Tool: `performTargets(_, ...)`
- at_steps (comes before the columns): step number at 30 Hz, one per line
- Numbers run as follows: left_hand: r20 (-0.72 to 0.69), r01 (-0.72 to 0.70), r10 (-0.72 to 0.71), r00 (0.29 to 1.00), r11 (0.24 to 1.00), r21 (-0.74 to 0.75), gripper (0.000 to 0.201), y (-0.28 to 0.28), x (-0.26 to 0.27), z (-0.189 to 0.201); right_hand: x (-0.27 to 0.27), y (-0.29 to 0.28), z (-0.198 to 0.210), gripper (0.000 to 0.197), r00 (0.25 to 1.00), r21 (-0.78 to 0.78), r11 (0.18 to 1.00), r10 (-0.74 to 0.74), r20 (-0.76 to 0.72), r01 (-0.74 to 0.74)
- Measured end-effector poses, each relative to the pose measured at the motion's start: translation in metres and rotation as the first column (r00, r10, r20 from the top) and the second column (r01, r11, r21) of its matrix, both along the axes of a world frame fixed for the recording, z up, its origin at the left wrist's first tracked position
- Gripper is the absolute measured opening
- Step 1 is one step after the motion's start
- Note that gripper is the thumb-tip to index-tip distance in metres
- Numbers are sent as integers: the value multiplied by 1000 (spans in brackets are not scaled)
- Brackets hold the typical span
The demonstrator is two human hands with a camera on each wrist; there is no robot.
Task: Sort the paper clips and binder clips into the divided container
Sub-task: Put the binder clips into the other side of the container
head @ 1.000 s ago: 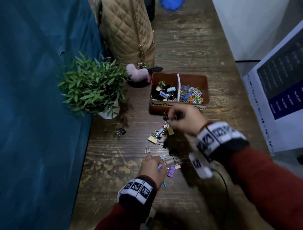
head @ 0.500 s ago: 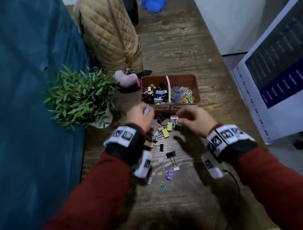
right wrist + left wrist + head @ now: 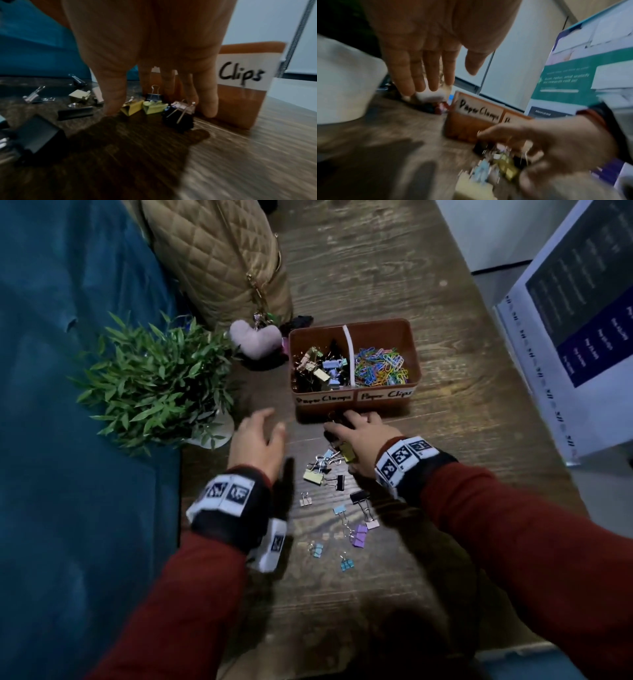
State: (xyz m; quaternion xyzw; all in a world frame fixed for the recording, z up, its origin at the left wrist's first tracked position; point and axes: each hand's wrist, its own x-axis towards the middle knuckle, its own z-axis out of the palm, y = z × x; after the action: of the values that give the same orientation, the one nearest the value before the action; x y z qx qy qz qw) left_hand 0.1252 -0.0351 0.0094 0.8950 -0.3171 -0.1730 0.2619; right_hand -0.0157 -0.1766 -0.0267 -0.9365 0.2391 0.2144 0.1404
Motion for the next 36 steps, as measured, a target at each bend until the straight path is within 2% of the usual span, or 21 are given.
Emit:
performTargets(2,32,-16,11,999,981,193,43,25,0,-17,6,6,-4,94,1000,-5,1000,-11,-27,11)
performTargets(4,29,-12,1,1000,929,370,52,38,3,-26,10,10,-4,99,999,-39,999,-14,-35,13)
performTargets(7,13,10,-19,1000,867,499,55,42,5,-35,15,9,0,99,995,-63,998,-25,-101,19)
performTargets(10,14,2,-9,1000,896,445,47,41,-4,-43,14,4,6,82,991,-60,998,-27,-131,20)
performTargets(14,-45,9,4,999,955,295,35,38,-21,-53,-8,2,11,68,994,-32,997,-78,-72,76)
performTargets(17,-130,65,-33,991,965,254,43,27,-36,-50,-35,13,10,59,995,-1,996,-90,-43,90)
performTargets(20,-139,177,-139,981,932,317,68,12,-46,-48,-52,26,11,60,989,36,989,-144,-45,145)
performTargets(22,-102,240,-217,971,902,360,74,4,-50,-48,-51,29,13,68,980,50,979,-197,-27,198)
performTargets(26,-70,251,-241,968,904,346,60,-2,-58,-47,-34,31,11,87,990,52,989,-137,-11,138)
performTargets(30,-57,228,-221,973,911,343,57,7,-67,-45,-29,32,6,77,992,53,993,-103,-69,106)
performTargets(34,-78,196,-180,981,913,359,58,23,-75,-44,-47,33,4,64,985,53,985,-162,-66,166)
performTargets(36,-91,206,-185,979,908,366,58,30,-80,-43,-55,33,5,65,977,51,977,-202,-67,206)
